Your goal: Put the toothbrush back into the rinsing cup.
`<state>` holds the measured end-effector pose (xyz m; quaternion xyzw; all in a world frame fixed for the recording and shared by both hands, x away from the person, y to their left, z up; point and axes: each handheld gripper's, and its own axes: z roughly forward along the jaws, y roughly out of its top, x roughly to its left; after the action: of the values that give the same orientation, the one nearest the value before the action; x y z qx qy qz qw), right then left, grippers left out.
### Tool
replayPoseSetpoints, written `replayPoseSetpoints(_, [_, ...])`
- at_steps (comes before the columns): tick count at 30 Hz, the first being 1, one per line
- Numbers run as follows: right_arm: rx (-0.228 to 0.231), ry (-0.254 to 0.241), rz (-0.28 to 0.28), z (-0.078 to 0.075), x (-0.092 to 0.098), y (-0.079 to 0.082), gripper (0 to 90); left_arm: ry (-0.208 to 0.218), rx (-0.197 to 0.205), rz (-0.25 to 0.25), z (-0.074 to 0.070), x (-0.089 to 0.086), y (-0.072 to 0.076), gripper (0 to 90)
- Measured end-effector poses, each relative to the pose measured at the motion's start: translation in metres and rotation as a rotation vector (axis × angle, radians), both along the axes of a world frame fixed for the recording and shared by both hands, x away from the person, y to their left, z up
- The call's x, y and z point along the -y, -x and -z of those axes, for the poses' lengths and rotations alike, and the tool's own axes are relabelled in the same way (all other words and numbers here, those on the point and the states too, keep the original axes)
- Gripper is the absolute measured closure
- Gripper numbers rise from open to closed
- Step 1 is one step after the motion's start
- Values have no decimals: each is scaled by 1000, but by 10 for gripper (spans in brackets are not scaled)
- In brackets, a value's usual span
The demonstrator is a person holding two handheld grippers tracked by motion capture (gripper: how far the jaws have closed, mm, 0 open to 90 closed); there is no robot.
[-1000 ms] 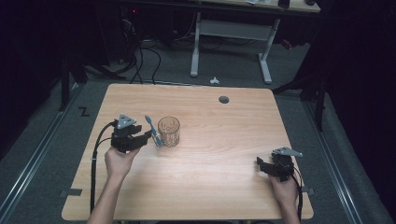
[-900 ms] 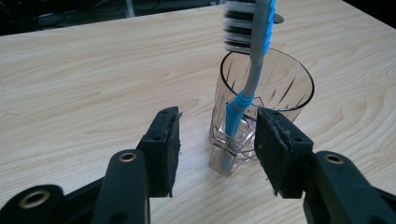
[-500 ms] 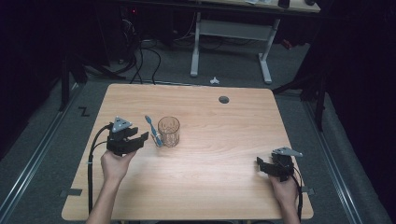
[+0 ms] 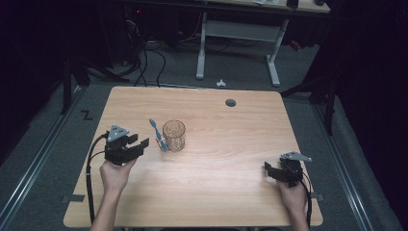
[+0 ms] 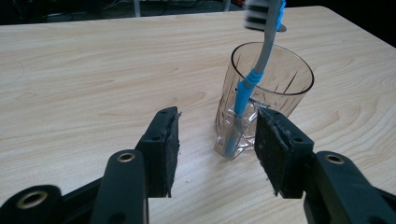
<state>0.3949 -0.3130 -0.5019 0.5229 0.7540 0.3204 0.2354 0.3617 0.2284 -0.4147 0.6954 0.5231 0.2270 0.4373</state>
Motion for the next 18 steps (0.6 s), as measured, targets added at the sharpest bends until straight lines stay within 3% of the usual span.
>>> replayPoseSetpoints(9, [0,0,0,0,0,0,305,21,1,-14,4,-5,7,502])
replayPoseSetpoints(18, [0,0,2,0,0,0,305,-2,-15,-29,9,-9,10,502])
